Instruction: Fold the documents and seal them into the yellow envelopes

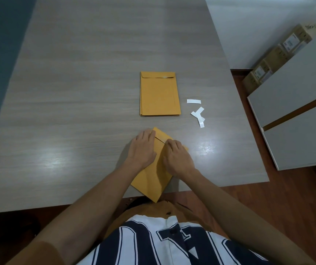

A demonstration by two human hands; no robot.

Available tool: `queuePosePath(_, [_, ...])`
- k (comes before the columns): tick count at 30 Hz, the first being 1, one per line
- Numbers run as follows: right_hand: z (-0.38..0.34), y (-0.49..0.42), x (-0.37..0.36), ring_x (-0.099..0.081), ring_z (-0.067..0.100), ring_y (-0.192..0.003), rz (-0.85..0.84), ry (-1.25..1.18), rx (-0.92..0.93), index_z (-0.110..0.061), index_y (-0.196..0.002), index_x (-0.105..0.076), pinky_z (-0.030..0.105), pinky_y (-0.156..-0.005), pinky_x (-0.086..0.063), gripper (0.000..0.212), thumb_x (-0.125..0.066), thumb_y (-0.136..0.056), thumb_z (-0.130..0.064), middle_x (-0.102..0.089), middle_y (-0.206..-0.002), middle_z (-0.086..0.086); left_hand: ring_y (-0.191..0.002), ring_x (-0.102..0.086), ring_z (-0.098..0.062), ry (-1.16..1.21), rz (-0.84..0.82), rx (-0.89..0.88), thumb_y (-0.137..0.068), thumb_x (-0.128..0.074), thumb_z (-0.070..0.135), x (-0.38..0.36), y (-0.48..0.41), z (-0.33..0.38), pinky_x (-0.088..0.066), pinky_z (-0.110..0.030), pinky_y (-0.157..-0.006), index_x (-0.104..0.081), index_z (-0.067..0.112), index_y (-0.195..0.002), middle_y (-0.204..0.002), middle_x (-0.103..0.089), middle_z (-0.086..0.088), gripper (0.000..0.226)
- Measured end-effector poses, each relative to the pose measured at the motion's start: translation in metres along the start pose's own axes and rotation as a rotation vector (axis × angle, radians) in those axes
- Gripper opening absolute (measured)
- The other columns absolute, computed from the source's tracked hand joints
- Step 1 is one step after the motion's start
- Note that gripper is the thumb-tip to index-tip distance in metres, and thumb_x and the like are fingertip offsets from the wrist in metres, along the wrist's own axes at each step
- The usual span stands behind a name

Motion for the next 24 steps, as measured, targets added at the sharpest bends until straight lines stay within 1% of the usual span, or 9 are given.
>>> queuePosePath(2, [-0.005, -0.004, 0.002, -0.049, 0.029, -0.114, -0.002, -0.039, -0.035, 0.001, -0.131, -0.047, 0.037, -0.099, -0.042, 0.045, -0.043, -0.093, -0.022, -0.049, -0.133, 0.015, -0.147, -0.018, -0.026, -0.081, -0.049, -0.069, -0.093, -0.052, 0.029, -0.004, -0.007, 0.002, -0.032, -0.041, -0.111, -0.013, 0.015, -0.155, -0.163, -0.014, -0.005, 0.075])
queuePosePath(4, [-0.004, -0.009, -0.002, -0.047, 0.030, -0.116, -0.034, -0.013, -0.048, -0.001, -0.136, -0.042, 0.038, -0.100, -0.041, 0.049, -0.037, -0.094, -0.027, -0.045, -0.139, 0.016, -0.151, -0.007, -0.024, -0.150, -0.127, -0.091, -0.099, -0.040, 0.029, -0.010, -0.011, 0.001, -0.026, -0.042, -0.115, -0.007, 0.017, -0.157, -0.165, -0.004, -0.001, 0.068])
queuePosePath(5, [-0.005, -0.009, -0.006, -0.044, 0.031, -0.123, -0.074, 0.013, -0.041, -0.001, -0.142, -0.035, 0.039, -0.103, -0.039, 0.055, -0.029, -0.096, -0.031, -0.040, -0.145, 0.018, -0.152, -0.004, -0.023, -0.184, -0.141, -0.091, -0.100, -0.036, 0.031, -0.012, -0.012, -0.001, -0.024, -0.043, -0.117, -0.006, 0.017, -0.157, -0.166, -0.002, 0.000, 0.066])
queuePosePath(7, [-0.004, -0.008, -0.012, -0.036, 0.033, -0.136, -0.138, 0.043, -0.053, -0.001, -0.150, -0.022, 0.043, -0.108, -0.036, 0.066, -0.010, -0.096, -0.037, -0.029, -0.154, 0.020, -0.152, -0.001, -0.024, -0.269, -0.142, -0.102, -0.102, -0.030, 0.037, -0.014, -0.011, -0.003, -0.016, -0.045, -0.119, -0.003, 0.017, -0.157, -0.166, 0.003, 0.000, 0.065])
queuePosePath(10, [-0.002, -0.003, -0.011, -0.033, 0.029, -0.140, -0.149, 0.060, -0.099, -0.006, -0.153, -0.022, 0.043, -0.108, -0.036, 0.070, -0.003, -0.096, -0.042, -0.028, -0.158, 0.014, -0.152, 0.003, -0.026, -0.345, -0.136, -0.122, -0.102, -0.024, 0.044, -0.017, -0.007, -0.005, -0.010, -0.050, -0.120, 0.004, 0.015, -0.157, -0.165, 0.010, -0.002, 0.068])
queuePosePath(15, [0.018, 0.005, -0.008, -0.009, 0.029, -0.150, -0.185, 0.165, -0.064, -0.022, -0.156, -0.012, 0.053, -0.119, -0.013, 0.071, 0.009, -0.093, -0.044, -0.017, -0.162, -0.002, -0.151, 0.003, -0.031, -0.351, -0.148, -0.074, -0.101, -0.019, 0.049, -0.021, -0.008, 0.000, -0.009, -0.056, -0.119, 0.004, 0.014, -0.157, -0.165, 0.010, -0.003, 0.070])
queuePosePath(16, [0.022, 0.008, -0.009, -0.010, 0.030, -0.150, -0.191, 0.158, -0.081, -0.023, -0.156, -0.015, 0.054, -0.118, -0.013, 0.069, 0.007, -0.094, -0.045, -0.019, -0.161, -0.004, -0.151, 0.003, -0.032, -0.358, -0.158, -0.062, -0.101, -0.019, 0.050, -0.021, -0.007, 0.001, -0.008, -0.057, -0.119, 0.004, 0.014, -0.157, -0.165, 0.010, -0.003, 0.070])
queuePosePath(20, [0.042, 0.029, -0.010, -0.032, 0.032, -0.143, -0.180, 0.190, -0.132, -0.025, -0.150, -0.036, 0.058, -0.112, -0.028, 0.060, -0.010, -0.099, -0.044, -0.041, -0.152, -0.004, -0.151, 0.002, -0.034, -0.344, -0.166, -0.050, -0.101, -0.020, 0.051, -0.024, -0.008, 0.001, -0.007, -0.058, -0.119, 0.006, 0.014, -0.157, -0.165, 0.012, -0.003, 0.072])
queuePosePath(24, [0.044, 0.040, -0.012, -0.038, 0.032, -0.140, -0.171, 0.165, -0.185, -0.022, -0.147, -0.042, 0.057, -0.109, -0.033, 0.060, -0.011, -0.101, -0.044, -0.046, -0.148, -0.003, -0.151, 0.005, -0.035, -0.345, -0.177, -0.037, -0.100, -0.019, 0.053, -0.025, -0.009, 0.003, -0.006, -0.059, -0.118, 0.008, 0.012, -0.156, -0.165, 0.013, -0.005, 0.074])
Point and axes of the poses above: each hand's wrist, its own y-axis away from the middle knuckle, its own x-axis out of the back of the hand, z = x × y, the point moved 3 cm from there along -y, towards the middle knuckle
